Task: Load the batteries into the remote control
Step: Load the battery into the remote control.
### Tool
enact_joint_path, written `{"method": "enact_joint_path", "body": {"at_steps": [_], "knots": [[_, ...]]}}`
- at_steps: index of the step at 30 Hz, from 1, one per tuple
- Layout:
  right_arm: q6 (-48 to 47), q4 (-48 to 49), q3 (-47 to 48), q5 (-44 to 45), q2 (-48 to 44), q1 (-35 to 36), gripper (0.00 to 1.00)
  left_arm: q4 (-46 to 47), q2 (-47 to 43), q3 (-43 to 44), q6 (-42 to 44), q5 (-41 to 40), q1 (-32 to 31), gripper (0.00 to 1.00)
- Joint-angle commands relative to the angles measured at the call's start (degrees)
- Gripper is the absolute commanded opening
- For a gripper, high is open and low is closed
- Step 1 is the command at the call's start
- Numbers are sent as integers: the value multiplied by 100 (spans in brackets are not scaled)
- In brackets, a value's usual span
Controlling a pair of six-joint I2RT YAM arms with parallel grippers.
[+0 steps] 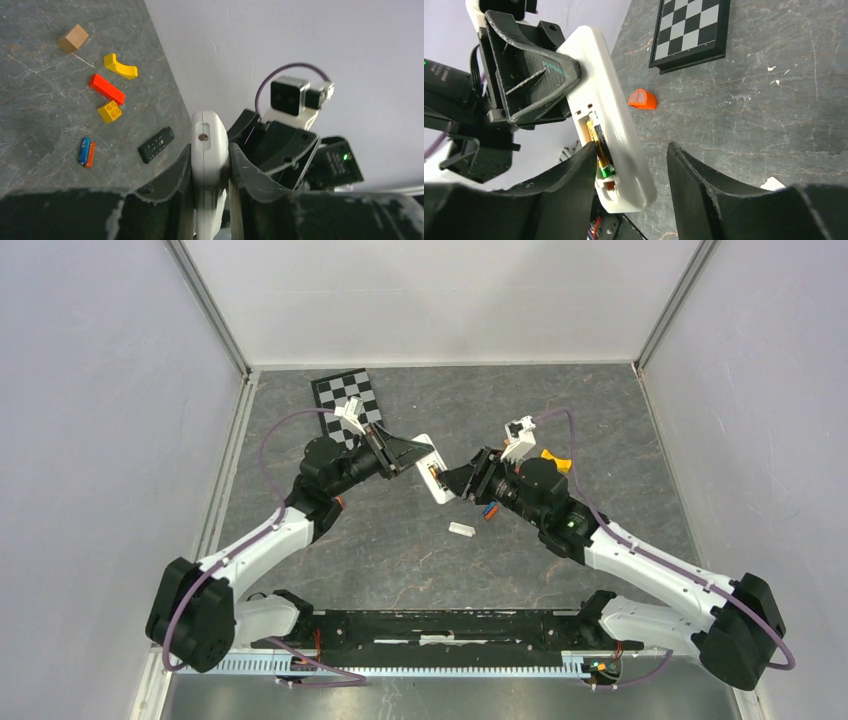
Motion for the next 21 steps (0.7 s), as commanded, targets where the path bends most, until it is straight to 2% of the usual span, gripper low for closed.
{"method": "enact_joint_path", "body": {"at_steps": [1,6,12,15,18,21], "knots": [[-929,-20,-15,109,-324,-61,58,-283,-613,376,1266,895,-119,2],[-1637,827,-111,-812,-862,-63,66,-293,-962,188,1741,1265,-120,2],[-2332,575,-28,-1120,-957,-63,74,-295,-1070,261,1982,1662,-116,2],[-2691,577,45,-1748,-817,-67,79,-285,-1038,347,1949,1839,-122,2],[-2960,446,207,-2324,-589,-58,78,-226,-1019,384,1866,1938,-120,2],[-3034,440,220,-2453,-488,-55,74,-38,-1002,376,1716,2043,-116,2]]}}
